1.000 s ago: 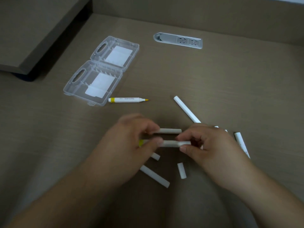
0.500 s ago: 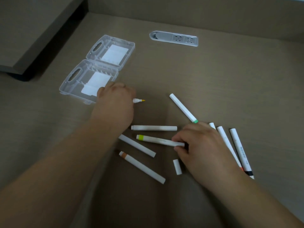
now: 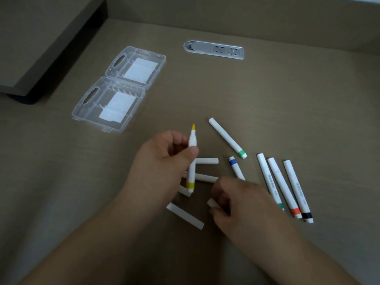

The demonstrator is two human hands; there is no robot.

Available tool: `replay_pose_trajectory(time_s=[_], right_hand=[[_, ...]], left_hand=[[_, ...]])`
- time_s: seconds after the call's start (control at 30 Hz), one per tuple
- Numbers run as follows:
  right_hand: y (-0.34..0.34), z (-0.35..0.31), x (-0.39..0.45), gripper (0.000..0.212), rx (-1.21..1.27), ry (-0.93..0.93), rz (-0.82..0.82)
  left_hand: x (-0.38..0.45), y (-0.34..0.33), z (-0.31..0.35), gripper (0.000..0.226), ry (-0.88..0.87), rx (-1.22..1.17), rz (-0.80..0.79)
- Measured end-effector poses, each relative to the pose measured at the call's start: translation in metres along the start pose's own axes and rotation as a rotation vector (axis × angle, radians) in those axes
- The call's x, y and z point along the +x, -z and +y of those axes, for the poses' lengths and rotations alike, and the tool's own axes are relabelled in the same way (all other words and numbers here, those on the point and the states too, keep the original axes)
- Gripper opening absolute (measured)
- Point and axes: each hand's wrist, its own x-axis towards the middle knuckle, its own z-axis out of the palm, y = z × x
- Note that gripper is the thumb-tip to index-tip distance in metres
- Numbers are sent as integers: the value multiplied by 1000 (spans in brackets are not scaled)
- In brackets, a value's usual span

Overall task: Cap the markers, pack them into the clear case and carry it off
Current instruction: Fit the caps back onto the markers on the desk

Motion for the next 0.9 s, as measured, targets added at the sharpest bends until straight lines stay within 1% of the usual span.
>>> replay_pose_trajectory(time_s=[0.03,0.13,0.2,0.27,0.33,0.4,0.47,0.53,0.6,0.7,0.77,0.83,0.9], right_hand=[[0,1,1,14,94,-48,6],[2,7,6,16,495,-108,98],[5,7,10,14,768,-169,84],[7,6,12,13,1125,-302,9],[9,4,14,6,1477,-453,-120],[11,3,12,8,1680,-558,-217],[11,4,12,7,1790,-607,-250],[11,4,12,5,1836,-623,-257],[10,5,12,4,1830,-616,-256],[9,5,11,9,1675,-520,-212],[7,6,10,15,1514,-396,-125],[7,7,11,6,1354,-301,1],[8,8,13,10,1198,-239,114]], left_hand=[[-3,-2,0,4,25,-48,-19],[-9,-4,-5,4,66,-133,-27],[-11,-5,-9,4,91,-187,-11],[-13,-6,-13,5,119,-260,-6],[-14,-7,-15,11,144,-311,-6],[-14,-6,-17,17,154,-335,-8],[-15,-5,-16,18,162,-356,-4],[-15,-5,-15,16,167,-361,-5],[-15,-4,-14,15,161,-366,-12],[-17,-3,-11,13,139,-335,-28],[-20,-2,-10,9,105,-249,-36],[-23,0,-11,11,55,-168,-48],[-27,3,-11,16,-3,-74,-75]])
